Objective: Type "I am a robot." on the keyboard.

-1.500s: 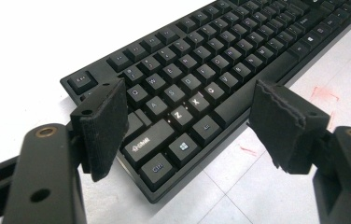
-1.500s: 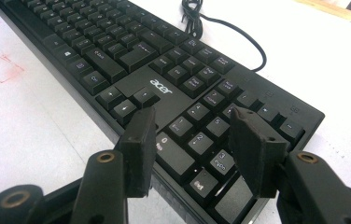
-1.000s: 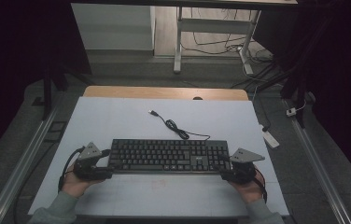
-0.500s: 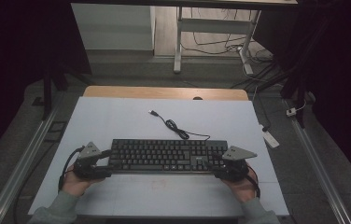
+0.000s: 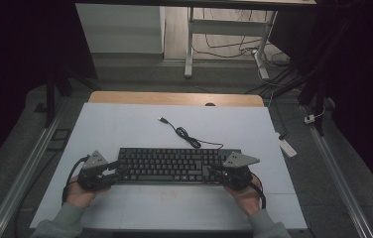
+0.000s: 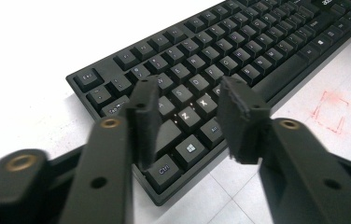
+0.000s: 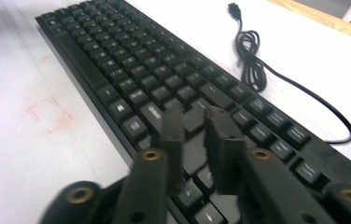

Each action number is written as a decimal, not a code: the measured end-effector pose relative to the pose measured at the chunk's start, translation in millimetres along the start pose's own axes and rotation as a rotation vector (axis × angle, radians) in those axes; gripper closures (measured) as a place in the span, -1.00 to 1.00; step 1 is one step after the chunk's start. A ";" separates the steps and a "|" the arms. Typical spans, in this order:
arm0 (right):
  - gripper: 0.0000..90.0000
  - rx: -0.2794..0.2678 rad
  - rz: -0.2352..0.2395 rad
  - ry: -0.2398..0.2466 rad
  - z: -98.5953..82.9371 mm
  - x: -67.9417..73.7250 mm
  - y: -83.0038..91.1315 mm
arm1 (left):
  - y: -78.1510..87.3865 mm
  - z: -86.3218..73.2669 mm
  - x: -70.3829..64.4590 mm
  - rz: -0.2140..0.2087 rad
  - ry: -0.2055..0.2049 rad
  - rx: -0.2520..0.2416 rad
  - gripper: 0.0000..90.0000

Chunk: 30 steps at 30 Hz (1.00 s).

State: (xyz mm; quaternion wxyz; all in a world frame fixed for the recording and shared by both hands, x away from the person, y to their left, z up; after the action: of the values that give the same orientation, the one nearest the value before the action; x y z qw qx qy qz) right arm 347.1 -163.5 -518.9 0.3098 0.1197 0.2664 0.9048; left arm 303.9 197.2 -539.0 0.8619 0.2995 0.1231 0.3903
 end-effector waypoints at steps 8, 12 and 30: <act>0.99 -0.008 0.036 0.010 12.8 10.3 -12.1 | 0.8 0.4 -0.8 -0.012 -0.007 -0.003 0.89; 0.99 -0.006 0.046 0.018 17.0 15.2 -19.7 | 0.5 0.5 -0.6 -0.015 -0.011 0.001 0.98; 0.99 0.025 0.068 0.030 24.0 26.5 -46.8 | -10.9 -3.9 0.7 -0.006 -0.017 0.057 0.98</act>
State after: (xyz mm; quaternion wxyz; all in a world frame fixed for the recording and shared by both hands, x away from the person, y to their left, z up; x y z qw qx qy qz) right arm 358.9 -106.0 -523.7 0.2735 0.1192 0.2780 0.9131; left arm 309.2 193.8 -548.7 0.8552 0.3268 0.1279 0.3814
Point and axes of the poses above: each handheld gripper's, and its own axes: y roughly backward along the jaws, z roughly out of its top, x roughly to its left, the point moved 6 cm from there along -y, roughly forward along the jaws, and after that the axes turned 8 degrees about -y, right-handed, at the moved point
